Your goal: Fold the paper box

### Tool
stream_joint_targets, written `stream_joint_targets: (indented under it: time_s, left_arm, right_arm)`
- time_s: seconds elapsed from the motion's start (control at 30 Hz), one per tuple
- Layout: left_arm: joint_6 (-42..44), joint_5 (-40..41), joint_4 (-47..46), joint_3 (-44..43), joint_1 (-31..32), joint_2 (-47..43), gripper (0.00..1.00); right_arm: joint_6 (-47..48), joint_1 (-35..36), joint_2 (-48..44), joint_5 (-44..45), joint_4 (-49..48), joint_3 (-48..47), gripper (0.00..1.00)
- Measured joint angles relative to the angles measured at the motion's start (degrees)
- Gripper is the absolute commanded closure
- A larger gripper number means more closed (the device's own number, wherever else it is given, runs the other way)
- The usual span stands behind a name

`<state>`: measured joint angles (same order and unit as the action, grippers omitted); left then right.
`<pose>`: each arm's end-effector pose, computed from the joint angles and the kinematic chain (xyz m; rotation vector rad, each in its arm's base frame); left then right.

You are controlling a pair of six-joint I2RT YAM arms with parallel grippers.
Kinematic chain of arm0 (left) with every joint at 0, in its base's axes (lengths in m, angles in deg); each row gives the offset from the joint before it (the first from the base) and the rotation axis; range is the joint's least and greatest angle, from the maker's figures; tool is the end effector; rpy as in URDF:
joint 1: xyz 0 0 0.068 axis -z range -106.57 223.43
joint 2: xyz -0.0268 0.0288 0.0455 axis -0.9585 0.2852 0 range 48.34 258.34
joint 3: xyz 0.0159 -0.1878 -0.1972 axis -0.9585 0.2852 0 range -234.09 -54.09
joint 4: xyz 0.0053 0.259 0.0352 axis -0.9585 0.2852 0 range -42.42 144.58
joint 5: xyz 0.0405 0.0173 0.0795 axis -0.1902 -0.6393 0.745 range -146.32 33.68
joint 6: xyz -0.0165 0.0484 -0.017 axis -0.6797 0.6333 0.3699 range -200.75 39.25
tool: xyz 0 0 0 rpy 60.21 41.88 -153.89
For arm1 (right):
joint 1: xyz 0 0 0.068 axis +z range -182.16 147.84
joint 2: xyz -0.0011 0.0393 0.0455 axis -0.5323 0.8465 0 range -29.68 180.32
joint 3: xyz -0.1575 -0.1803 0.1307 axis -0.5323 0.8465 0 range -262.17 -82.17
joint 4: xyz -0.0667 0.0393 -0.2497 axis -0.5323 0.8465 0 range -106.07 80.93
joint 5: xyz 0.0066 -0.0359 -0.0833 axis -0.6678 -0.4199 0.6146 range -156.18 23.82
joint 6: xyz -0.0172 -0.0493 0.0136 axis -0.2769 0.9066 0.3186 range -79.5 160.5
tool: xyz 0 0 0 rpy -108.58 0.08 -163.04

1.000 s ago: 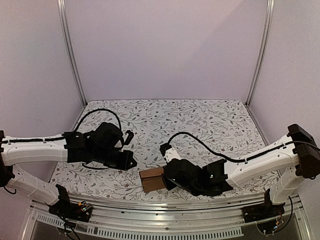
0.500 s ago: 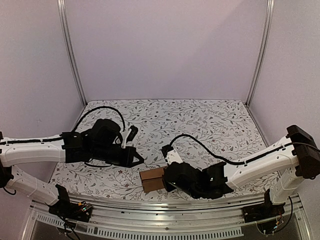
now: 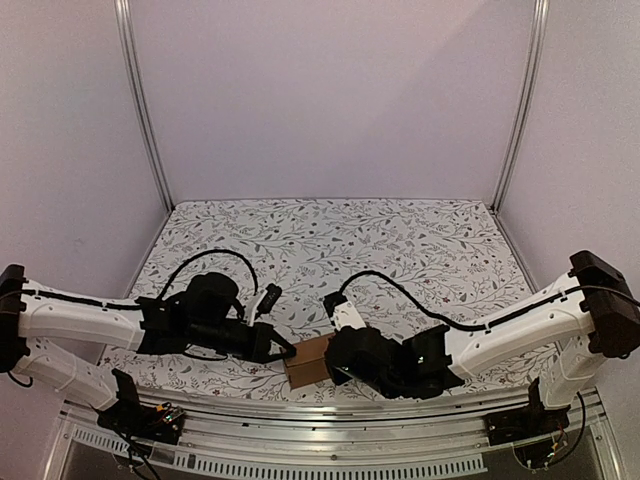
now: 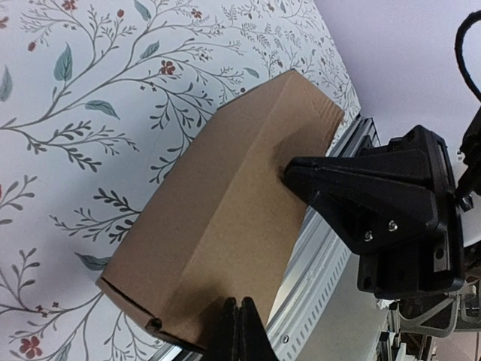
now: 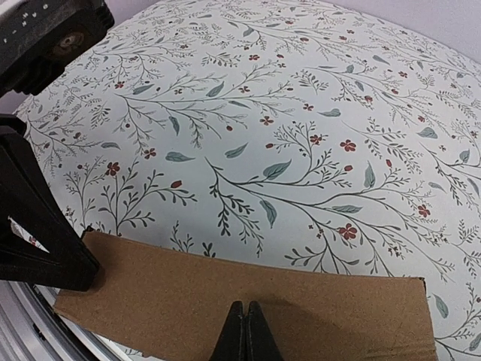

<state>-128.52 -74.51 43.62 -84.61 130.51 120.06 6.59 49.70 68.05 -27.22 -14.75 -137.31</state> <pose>0.1249 -0.2133 0.1827 0.4063 2.5091 -1.2435 0.0717 0.3430 0.1828 -0.5751 2.0853 0.3686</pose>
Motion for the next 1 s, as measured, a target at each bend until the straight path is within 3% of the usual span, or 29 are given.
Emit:
stream_joint_targets:
  time_s: [0.17,0.5,1.0]
  left_arm:
    - [-2.0,-0.5,-6.7,3.5,0.0,0.0,1.0]
    - [-1.7,0.9,-7.3,3.8,0.3,0.0,1.0]
    - [-0.2,2.4,-3.9,2.6,0.7,-0.9,1.0]
  right_arm:
    - [-0.2,0.0,0.2,0.2,1.0,-0.5,1.0]
    - [0.4,-0.7,-0.3,-0.5,5.7,-2.5,1.0]
    - [3.2,-9.1,-14.3,-8.4,18.3,-2.6,1.0]
